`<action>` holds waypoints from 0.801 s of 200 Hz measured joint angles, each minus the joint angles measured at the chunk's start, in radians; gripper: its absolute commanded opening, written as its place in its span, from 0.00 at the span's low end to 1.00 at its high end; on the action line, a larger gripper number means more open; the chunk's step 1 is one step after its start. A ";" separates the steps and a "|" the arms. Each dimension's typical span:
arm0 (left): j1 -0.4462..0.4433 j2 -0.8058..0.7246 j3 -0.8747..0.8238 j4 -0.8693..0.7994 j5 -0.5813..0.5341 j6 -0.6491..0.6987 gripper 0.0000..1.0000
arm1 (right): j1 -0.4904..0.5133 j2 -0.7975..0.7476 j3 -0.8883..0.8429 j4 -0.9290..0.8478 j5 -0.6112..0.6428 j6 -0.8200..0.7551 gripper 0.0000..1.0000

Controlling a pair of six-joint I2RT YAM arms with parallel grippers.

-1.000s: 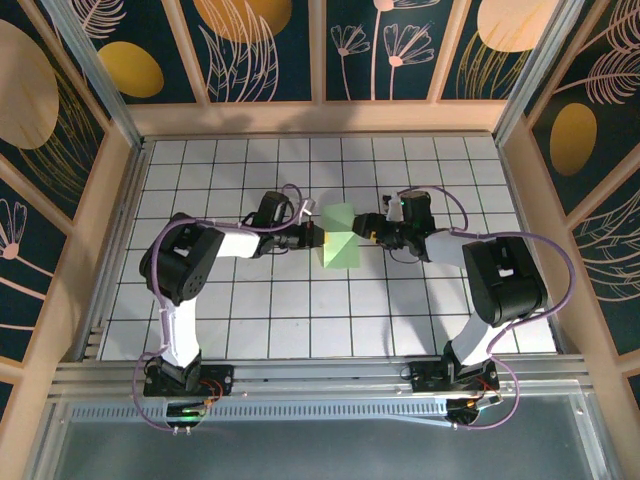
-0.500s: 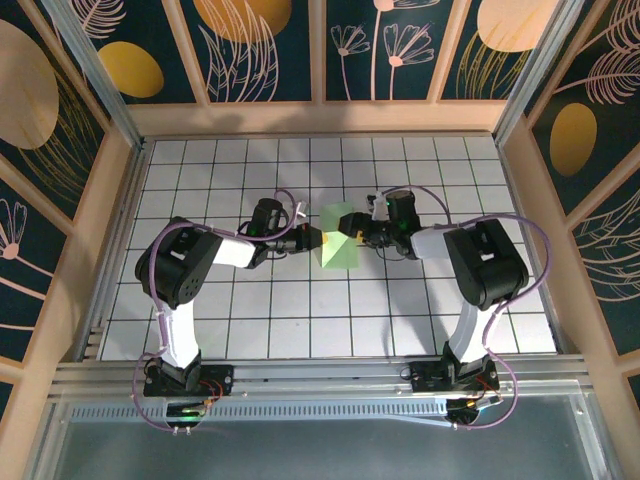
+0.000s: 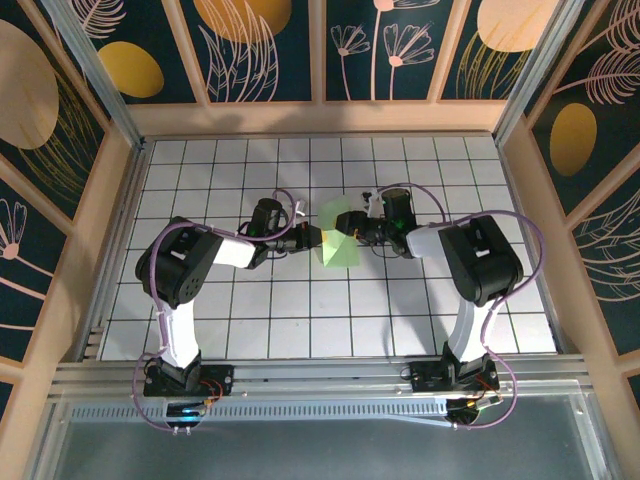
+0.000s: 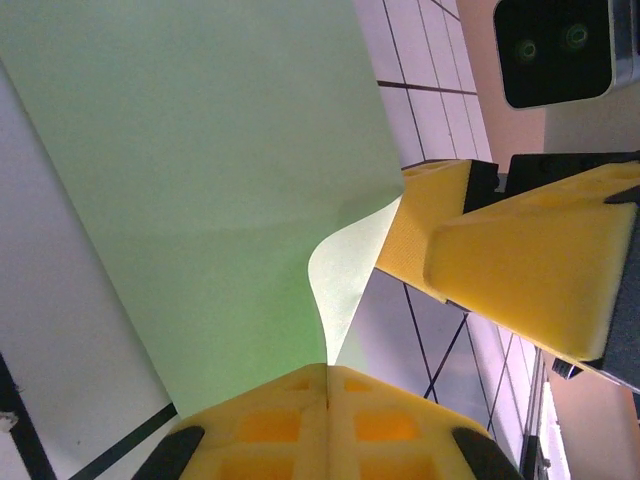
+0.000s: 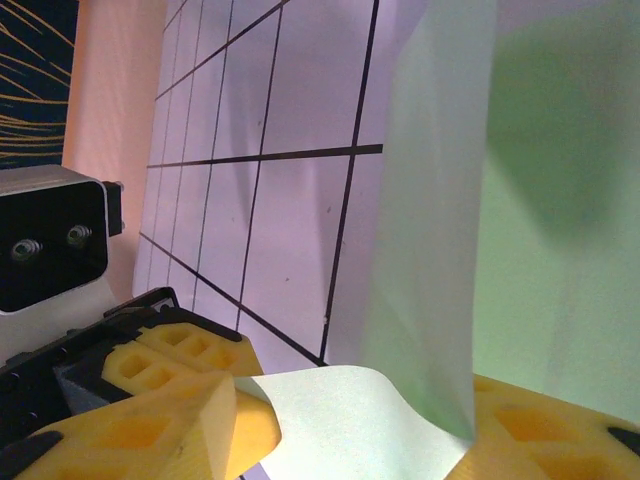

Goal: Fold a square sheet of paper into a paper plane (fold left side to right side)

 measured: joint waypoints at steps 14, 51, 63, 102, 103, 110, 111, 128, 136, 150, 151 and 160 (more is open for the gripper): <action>0.000 0.005 0.000 -0.002 -0.002 -0.004 0.11 | 0.004 0.008 0.004 -0.005 0.013 -0.006 0.41; 0.000 0.006 0.000 -0.016 -0.029 0.006 0.23 | 0.010 0.011 0.008 -0.010 0.041 -0.027 0.19; 0.000 0.003 0.000 -0.030 -0.048 0.017 0.30 | 0.010 0.010 0.008 -0.015 0.054 -0.036 0.11; 0.005 -0.072 -0.007 -0.089 -0.113 0.040 0.46 | 0.007 -0.037 0.008 -0.036 0.090 -0.063 0.00; 0.005 -0.076 -0.007 -0.090 -0.114 0.041 0.46 | 0.007 -0.039 0.008 -0.036 0.090 -0.064 0.00; 0.010 -0.107 -0.013 -0.095 -0.129 0.048 0.49 | 0.005 -0.060 0.008 -0.038 0.094 -0.072 0.00; 0.010 -0.110 -0.014 -0.095 -0.130 0.049 0.50 | 0.004 -0.064 0.008 -0.038 0.096 -0.076 0.00; 0.024 -0.196 -0.030 -0.111 -0.164 0.055 0.55 | -0.008 -0.124 0.012 -0.037 0.098 -0.091 0.00; 0.031 -0.235 -0.035 -0.117 -0.180 0.061 0.61 | -0.017 -0.155 0.016 -0.035 0.097 -0.099 0.00; 0.043 -0.302 -0.039 -0.120 -0.203 0.067 0.70 | -0.040 -0.212 0.021 -0.016 0.092 -0.103 0.00; 0.044 -0.306 -0.039 -0.120 -0.204 0.067 0.70 | -0.041 -0.216 0.021 -0.014 0.092 -0.103 0.00; 0.053 -0.345 -0.041 -0.116 -0.212 0.061 0.75 | -0.060 -0.249 0.021 0.009 0.080 -0.099 0.00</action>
